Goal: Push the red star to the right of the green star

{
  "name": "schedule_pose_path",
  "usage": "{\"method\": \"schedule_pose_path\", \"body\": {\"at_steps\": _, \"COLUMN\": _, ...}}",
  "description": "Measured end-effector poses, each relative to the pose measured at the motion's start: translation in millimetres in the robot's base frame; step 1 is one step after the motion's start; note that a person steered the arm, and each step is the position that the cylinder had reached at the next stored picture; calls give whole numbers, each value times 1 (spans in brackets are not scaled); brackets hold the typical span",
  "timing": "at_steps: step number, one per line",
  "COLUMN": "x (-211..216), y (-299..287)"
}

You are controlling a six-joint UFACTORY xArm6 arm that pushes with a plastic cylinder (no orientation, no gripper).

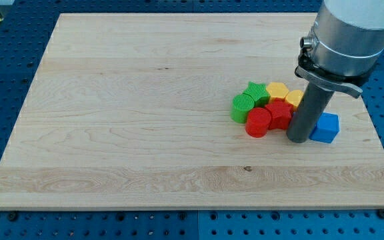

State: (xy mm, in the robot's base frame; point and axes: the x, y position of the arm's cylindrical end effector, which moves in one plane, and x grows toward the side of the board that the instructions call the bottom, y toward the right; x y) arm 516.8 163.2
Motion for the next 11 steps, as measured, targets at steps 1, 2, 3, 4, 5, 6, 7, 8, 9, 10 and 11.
{"method": "schedule_pose_path", "body": {"at_steps": 1, "x": -2, "y": -17}}
{"method": "schedule_pose_path", "body": {"at_steps": 2, "x": -9, "y": -36}}
{"method": "schedule_pose_path", "body": {"at_steps": 3, "x": -22, "y": -32}}
{"method": "schedule_pose_path", "body": {"at_steps": 4, "x": -26, "y": -17}}
{"method": "schedule_pose_path", "body": {"at_steps": 5, "x": -28, "y": 0}}
{"method": "schedule_pose_path", "body": {"at_steps": 6, "x": -34, "y": 15}}
{"method": "schedule_pose_path", "body": {"at_steps": 7, "x": -43, "y": 11}}
{"method": "schedule_pose_path", "body": {"at_steps": 8, "x": -53, "y": 1}}
{"method": "schedule_pose_path", "body": {"at_steps": 9, "x": -54, "y": -2}}
{"method": "schedule_pose_path", "body": {"at_steps": 10, "x": -58, "y": 0}}
{"method": "schedule_pose_path", "body": {"at_steps": 11, "x": -71, "y": 7}}
